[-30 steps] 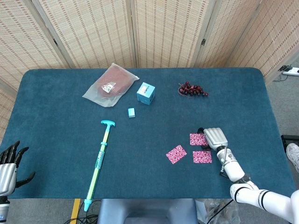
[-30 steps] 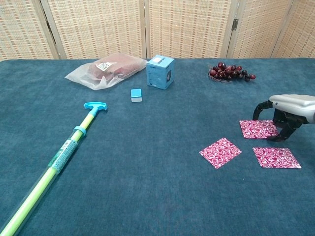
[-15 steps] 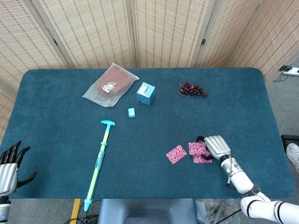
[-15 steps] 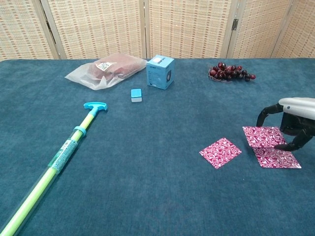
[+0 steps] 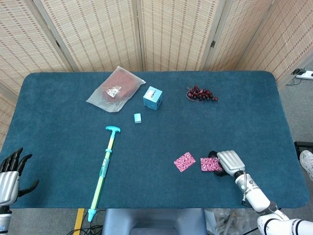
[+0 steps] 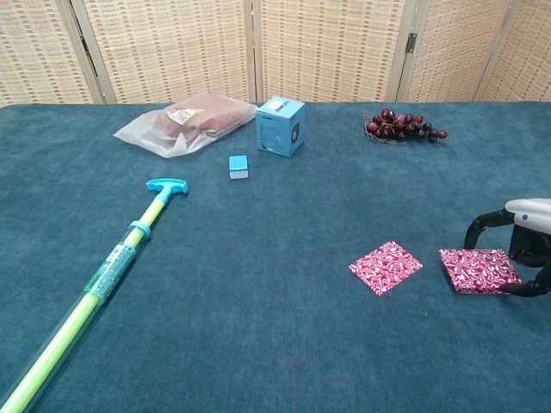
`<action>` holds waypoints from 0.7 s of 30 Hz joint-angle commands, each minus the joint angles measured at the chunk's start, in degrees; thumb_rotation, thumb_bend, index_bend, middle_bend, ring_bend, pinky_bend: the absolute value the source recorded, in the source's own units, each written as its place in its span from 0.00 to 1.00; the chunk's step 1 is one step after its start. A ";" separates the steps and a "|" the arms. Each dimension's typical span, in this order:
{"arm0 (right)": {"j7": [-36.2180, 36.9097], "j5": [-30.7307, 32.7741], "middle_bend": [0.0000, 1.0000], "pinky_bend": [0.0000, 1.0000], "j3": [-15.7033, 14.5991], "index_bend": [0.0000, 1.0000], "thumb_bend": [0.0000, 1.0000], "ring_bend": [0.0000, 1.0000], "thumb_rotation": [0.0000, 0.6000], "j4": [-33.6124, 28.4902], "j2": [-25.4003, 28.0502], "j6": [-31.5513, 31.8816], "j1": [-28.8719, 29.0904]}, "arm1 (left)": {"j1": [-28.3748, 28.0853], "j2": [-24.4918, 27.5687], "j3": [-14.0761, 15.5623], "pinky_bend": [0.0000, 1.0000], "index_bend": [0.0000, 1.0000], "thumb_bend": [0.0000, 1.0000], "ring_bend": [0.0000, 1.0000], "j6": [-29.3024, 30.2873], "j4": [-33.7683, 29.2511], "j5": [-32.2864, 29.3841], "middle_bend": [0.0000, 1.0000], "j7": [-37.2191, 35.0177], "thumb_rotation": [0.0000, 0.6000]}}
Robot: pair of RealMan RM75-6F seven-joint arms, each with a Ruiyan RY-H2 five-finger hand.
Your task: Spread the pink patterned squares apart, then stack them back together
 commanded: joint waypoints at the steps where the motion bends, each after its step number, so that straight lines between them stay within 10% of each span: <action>1: 0.05 0.22 0.98 1.00 0.06 0.34 0.31 1.00 1.00 0.45 0.00 -0.39 -0.01 | 0.00 -0.02 0.00 0.13 0.19 0.26 0.05 0.01 -0.01 0.01 0.05 -0.02 1.00; 21: 0.21 0.23 0.98 1.00 0.43 0.32 0.29 1.00 1.00 1.55 -0.28 -1.28 -0.27 | -0.27 0.01 -0.05 0.13 0.19 0.26 0.05 -0.32 -0.10 0.06 0.05 -0.19 1.00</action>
